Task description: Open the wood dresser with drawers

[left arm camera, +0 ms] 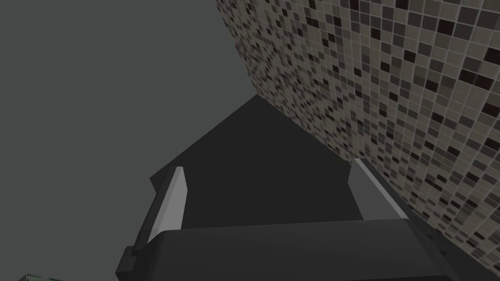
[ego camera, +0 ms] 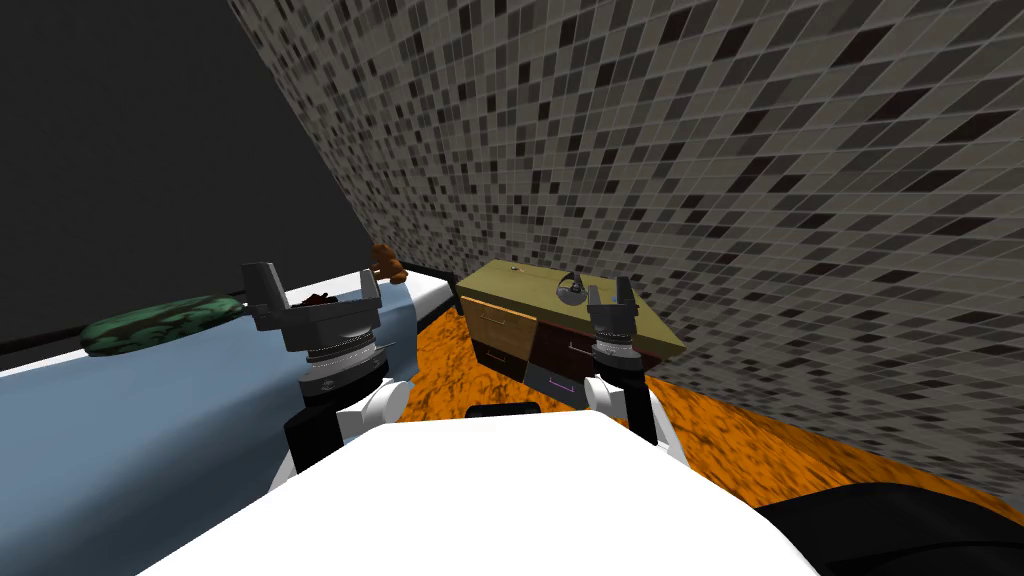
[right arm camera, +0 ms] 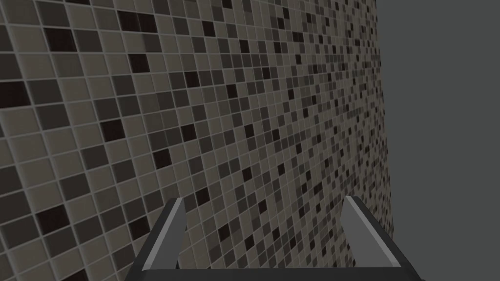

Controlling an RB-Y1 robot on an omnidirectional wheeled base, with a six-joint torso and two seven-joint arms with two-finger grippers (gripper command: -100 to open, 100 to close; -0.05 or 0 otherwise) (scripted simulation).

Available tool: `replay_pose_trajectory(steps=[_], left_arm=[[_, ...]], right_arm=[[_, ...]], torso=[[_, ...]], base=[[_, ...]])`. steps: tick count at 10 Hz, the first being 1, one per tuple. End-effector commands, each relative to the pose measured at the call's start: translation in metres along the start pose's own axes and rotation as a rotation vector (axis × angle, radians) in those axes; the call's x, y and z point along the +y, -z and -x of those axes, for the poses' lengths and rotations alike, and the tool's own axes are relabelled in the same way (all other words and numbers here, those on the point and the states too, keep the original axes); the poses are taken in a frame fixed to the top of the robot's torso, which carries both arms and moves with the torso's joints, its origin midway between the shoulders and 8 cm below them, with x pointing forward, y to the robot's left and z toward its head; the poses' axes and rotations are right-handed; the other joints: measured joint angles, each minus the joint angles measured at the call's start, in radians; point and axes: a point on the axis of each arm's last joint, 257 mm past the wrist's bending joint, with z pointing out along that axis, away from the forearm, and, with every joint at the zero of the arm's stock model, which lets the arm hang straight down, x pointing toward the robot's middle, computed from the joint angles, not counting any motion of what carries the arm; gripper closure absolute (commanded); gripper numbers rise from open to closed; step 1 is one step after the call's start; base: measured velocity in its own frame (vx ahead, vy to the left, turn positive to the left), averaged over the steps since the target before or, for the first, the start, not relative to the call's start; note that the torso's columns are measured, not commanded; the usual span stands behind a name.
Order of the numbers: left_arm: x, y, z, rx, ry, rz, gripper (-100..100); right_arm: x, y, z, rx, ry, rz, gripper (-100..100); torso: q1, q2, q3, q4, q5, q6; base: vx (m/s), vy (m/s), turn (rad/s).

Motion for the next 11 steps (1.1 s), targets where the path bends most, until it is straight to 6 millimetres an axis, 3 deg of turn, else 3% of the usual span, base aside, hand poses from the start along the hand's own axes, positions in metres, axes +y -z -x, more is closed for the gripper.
replay_pose_trajectory(steps=[1, 9, 10, 11], left_arm=[[0.0, 0.0, 0.0, 0.0, 0.0, 0.0, 0], [0.0, 0.0, 0.0, 0.0, 0.0, 0.0, 0], [0.0, 0.0, 0.0, 0.0, 0.0, 0.0, 0], [0.0, 0.0, 0.0, 0.0, 0.0, 0.0, 0]], right_arm=[[0.0, 0.0, 0.0, 0.0, 0.0, 0.0, 0], [0.0, 0.0, 0.0, 0.0, 0.0, 0.0, 0], [-0.018, 0.003, -0.008, 0.05, 0.054, -0.049, -100], [-0.03, 0.005, -0.012, 0.074, 0.088, -0.08, -100]], torso=[[0.0, 0.041, -0.082, 0.041, 0.0, 0.0], [0.0, 0.618, -1.234, 0.617, 0.0, 0.0], [0.0, 0.691, -1.382, 0.691, 0.0, 0.0], [0.003, 0.726, -1.45, 0.724, 0.001, 0.0]], base=[[0.0, 0.0, 0.0], [0.0, 0.0, 0.0], [-0.02, 0.052, 0.027], [-0.021, 0.085, 0.028]])
